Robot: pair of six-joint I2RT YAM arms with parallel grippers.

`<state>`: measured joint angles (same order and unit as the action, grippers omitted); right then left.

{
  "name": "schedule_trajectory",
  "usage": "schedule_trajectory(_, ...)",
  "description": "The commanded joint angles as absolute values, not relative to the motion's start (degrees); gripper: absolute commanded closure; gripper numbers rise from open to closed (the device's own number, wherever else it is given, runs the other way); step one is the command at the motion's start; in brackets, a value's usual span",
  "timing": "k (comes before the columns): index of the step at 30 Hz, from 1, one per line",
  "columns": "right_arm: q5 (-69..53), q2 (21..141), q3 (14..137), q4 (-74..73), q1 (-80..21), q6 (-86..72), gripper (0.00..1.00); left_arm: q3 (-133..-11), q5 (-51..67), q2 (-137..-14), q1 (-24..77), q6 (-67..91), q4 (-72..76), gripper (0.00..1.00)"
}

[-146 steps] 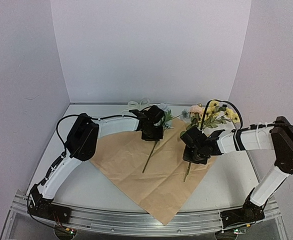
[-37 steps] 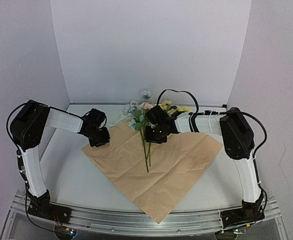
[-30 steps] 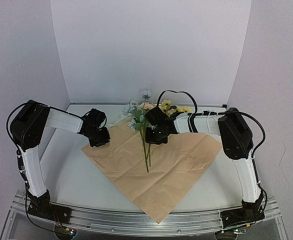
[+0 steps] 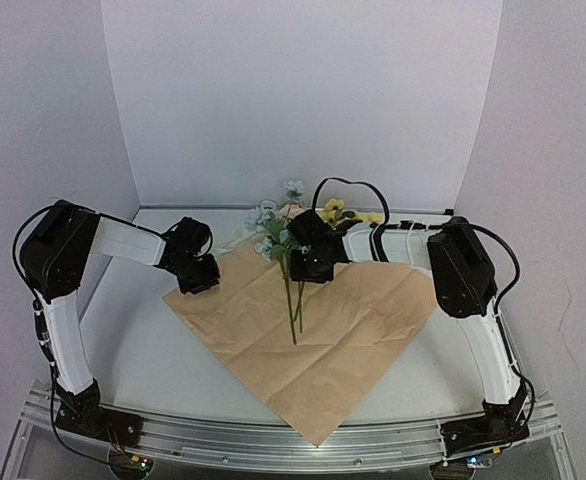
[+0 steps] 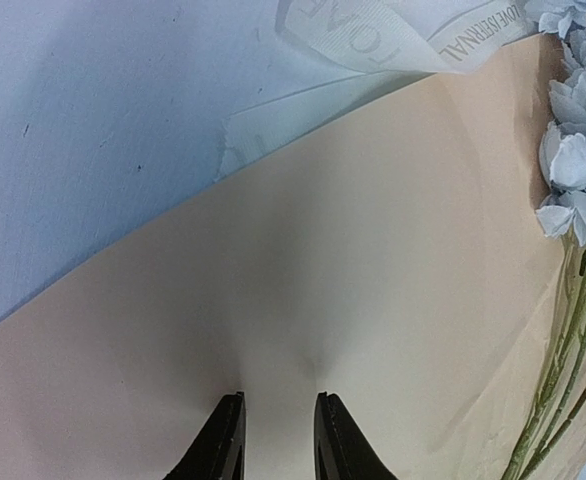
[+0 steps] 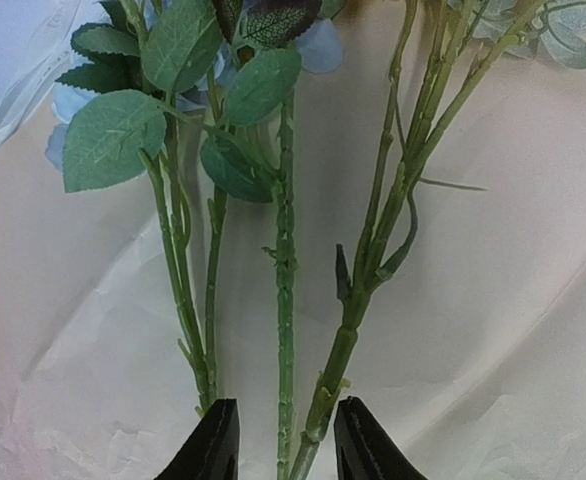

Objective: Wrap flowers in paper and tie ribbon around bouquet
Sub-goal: Adjust the fake flower on the flattened wrapping paper.

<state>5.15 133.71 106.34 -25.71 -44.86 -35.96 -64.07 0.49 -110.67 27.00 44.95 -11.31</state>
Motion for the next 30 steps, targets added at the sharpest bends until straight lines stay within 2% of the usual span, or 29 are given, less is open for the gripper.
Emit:
schedule_trajectory(1,7.17,130.52,105.26,-26.63,-44.56,-35.57,0.66,-62.61,1.06,-113.32,26.63,44.97,-18.29,0.74)
schedule_trajectory(9,8.1,131.43,105.27,-26.54,-44.0,-36.38,0.68,-63.23,1.24,-113.73,26.63,44.86,-18.59,0.74)
schedule_trajectory(13,7.82,133.13,106.3,-26.45,-43.68,-37.24,0.79,-63.47,1.14,-113.68,26.63,44.74,-19.05,0.74)
schedule_trajectory(18,7.62,132.81,107.28,-26.15,-43.68,-36.75,0.99,-63.52,1.1,-113.83,26.63,44.63,-19.21,0.74)
schedule_trajectory(30,8.59,122.48,101.18,-23.19,-43.69,-39.77,1.0,-63.74,1.43,-114.35,26.55,44.65,-18.83,0.74)
